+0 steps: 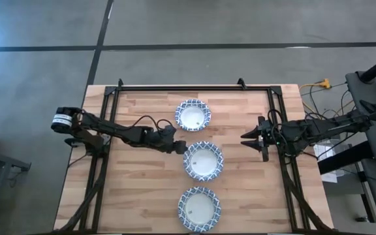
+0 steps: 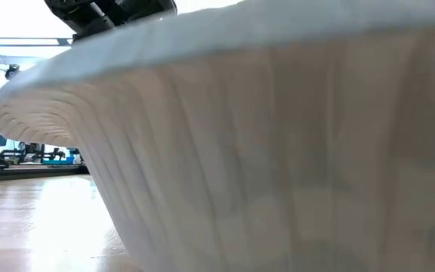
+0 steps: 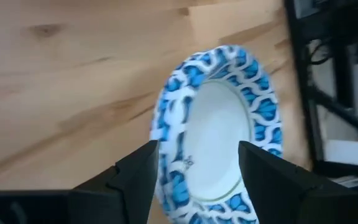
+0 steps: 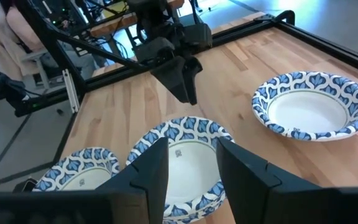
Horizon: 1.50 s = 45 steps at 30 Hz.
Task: Nest bowls inside each other
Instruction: Stack the white patterned bowl on top of the other white patterned bowl
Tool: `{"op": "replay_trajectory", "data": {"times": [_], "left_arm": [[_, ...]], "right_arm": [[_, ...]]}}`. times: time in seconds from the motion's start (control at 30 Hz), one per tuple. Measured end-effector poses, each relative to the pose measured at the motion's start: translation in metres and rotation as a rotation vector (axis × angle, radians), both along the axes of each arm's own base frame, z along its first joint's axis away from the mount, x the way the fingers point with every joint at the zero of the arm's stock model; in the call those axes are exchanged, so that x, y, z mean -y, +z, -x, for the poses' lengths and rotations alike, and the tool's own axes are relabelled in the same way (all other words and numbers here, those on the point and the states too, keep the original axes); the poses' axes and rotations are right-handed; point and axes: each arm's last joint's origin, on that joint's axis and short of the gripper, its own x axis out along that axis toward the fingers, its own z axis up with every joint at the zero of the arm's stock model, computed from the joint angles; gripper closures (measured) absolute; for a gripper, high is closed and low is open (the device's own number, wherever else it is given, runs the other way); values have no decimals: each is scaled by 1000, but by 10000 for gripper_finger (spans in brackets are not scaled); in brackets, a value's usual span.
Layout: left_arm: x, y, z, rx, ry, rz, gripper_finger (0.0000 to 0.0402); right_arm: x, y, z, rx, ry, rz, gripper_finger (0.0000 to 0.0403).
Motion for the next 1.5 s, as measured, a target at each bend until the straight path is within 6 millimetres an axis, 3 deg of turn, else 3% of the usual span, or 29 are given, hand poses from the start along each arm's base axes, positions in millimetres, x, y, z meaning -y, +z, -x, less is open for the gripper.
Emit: {"op": "replay_trajectory", "data": {"times": [0.2,0.43,0.67,0.83,1.0,1.13,1.27,1.5], "left_arm": [[-1,9,11,-78,-30,-83,226],[-1,30,23,-3,-118,-167,259],[12,50,39,100,-382,-193,268],[29,49,54,83,-610,-179,268],[43,42,76,-71,-777,-257,268],[48,34,88,-199,-840,-316,268],[53,30,95,-246,-925,-361,268],[57,24,104,-245,-975,-393,268]], "right_arm": [[0,1,-1,12,-1,-4,273],[-2,-5,-7,-17,-40,-115,273],[-7,-26,-16,-145,-49,-334,273],[-15,-36,-28,-228,-39,-497,273],[-32,-40,-46,-206,10,-606,263],[-48,-57,-61,-278,-31,-689,257],[-68,-81,-70,-373,-63,-662,257],[-110,-104,-82,-314,-196,-775,255]]}}
